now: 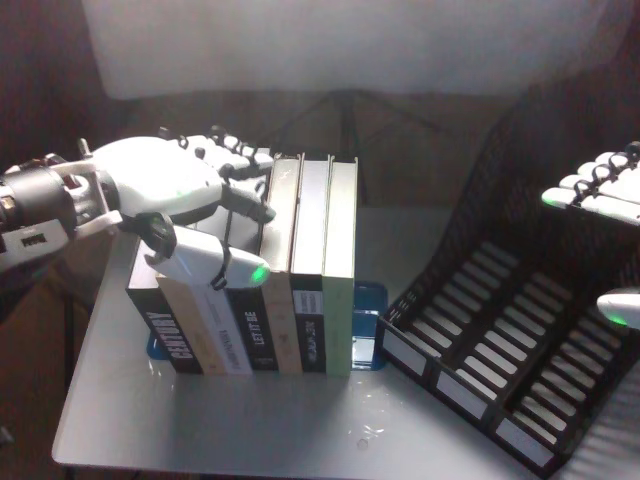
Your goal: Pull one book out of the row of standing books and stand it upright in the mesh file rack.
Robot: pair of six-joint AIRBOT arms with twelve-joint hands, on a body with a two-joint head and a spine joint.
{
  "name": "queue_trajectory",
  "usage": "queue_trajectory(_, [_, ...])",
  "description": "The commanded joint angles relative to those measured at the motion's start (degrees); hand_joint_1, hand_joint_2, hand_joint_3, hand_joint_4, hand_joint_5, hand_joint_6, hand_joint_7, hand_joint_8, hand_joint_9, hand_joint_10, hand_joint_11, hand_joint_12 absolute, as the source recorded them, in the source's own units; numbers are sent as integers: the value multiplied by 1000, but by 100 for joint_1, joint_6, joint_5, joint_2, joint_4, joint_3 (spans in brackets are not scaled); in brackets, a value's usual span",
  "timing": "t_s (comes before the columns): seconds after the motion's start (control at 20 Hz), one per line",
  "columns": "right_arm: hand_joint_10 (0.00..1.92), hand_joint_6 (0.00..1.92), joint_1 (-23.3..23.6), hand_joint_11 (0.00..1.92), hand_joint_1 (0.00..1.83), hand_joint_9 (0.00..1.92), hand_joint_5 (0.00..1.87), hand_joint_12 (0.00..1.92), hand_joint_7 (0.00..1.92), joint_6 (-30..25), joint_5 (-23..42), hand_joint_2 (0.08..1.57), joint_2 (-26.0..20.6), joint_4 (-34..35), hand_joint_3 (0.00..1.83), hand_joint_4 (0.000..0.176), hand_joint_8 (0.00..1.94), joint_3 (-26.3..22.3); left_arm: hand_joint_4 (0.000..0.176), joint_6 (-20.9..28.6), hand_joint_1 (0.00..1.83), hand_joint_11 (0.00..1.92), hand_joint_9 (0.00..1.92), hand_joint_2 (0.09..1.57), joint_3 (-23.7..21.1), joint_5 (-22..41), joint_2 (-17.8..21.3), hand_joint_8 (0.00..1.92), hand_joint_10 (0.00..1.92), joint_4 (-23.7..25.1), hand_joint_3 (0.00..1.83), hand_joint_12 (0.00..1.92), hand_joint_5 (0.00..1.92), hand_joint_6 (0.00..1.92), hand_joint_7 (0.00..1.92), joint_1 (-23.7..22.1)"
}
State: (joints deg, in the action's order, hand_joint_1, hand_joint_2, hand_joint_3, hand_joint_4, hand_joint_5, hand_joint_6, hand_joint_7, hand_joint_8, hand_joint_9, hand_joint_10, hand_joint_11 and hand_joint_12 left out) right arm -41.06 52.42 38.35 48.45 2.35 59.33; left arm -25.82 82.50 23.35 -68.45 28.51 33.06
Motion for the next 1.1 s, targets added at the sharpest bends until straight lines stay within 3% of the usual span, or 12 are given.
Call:
queue_trajectory(0.0, [0,0,3,0,199,0,0,0,0,-12,618,1340,-50,74,5,0,0,28,36,8,113,0,0,1192,17,412,-4,0,0,-78,0,0,510,44,1,-55])
queue_trajectory(0.1, [0,0,1,0,199,0,0,0,0,-12,618,1344,-41,82,6,0,0,30,46,18,190,0,0,1194,45,278,-81,0,0,35,0,0,538,43,1,-36])
queue_trajectory(0.15, [0,0,-2,0,201,0,0,0,0,-12,621,1342,-36,88,5,0,0,31,64,18,145,0,0,1200,66,163,-127,0,0,135,1,0,523,26,0,-34])
queue_trajectory(0.35, [0,0,-14,0,235,0,0,0,0,-12,630,1340,-23,106,2,0,0,31,49,25,161,0,0,1194,73,-91,-222,0,0,470,0,0,605,21,16,-53])
queue_trajectory(0.45, [0,0,-31,0,230,0,0,0,0,-14,643,1346,-11,120,4,0,0,31,54,25,89,0,0,1192,34,-189,-229,7,0,666,0,0,688,21,86,-62])
queue_trajectory(0.5, [0,0,-37,0,255,0,0,0,0,-15,644,1348,-7,128,4,0,0,30,74,25,17,0,0,1192,-8,-221,-210,2,0,757,0,0,679,10,87,-61])
queue_trajectory(0.65, [0,0,-64,0,247,0,0,0,0,-28,656,1350,-5,158,4,0,0,26,61,25,0,0,0,1204,-192,-269,-122,4,0,1096,5,0,718,22,97,-30])
queue_trajectory(0.75, [0,0,-80,0,281,0,0,0,0,-38,667,1341,-5,173,0,0,0,22,40,24,0,0,0,1200,-377,-222,14,4,0,1242,2,0,738,25,100,61])
queue_trajectory(0.9, [0,0,-105,0,294,0,0,0,0,-55,677,1341,-5,210,0,0,0,12,34,312,0,0,0,1185,-560,-80,141,7,0,1593,0,0,673,5,47,170])
queue_trajectory(0.95, [0,0,-126,0,296,0,0,0,0,-55,688,1344,-5,231,1,0,0,10,13,434,0,0,0,1188,-619,-46,170,5,0,1774,0,0,678,7,41,194])
queue_trajectory(1.0, [0,0,-150,0,303,0,0,0,0,-56,705,1348,-6,264,2,0,0,3,3,613,0,0,0,1182,-680,15,198,3,0,1998,0,0,667,2,37,222])
queue_trajectory(1.05, [0,0,-163,0,310,0,0,0,0,-56,710,1350,-6,285,3,0,0,0,12,738,0,0,0,1173,-703,62,206,0,0,2108,0,0,630,0,7,237])
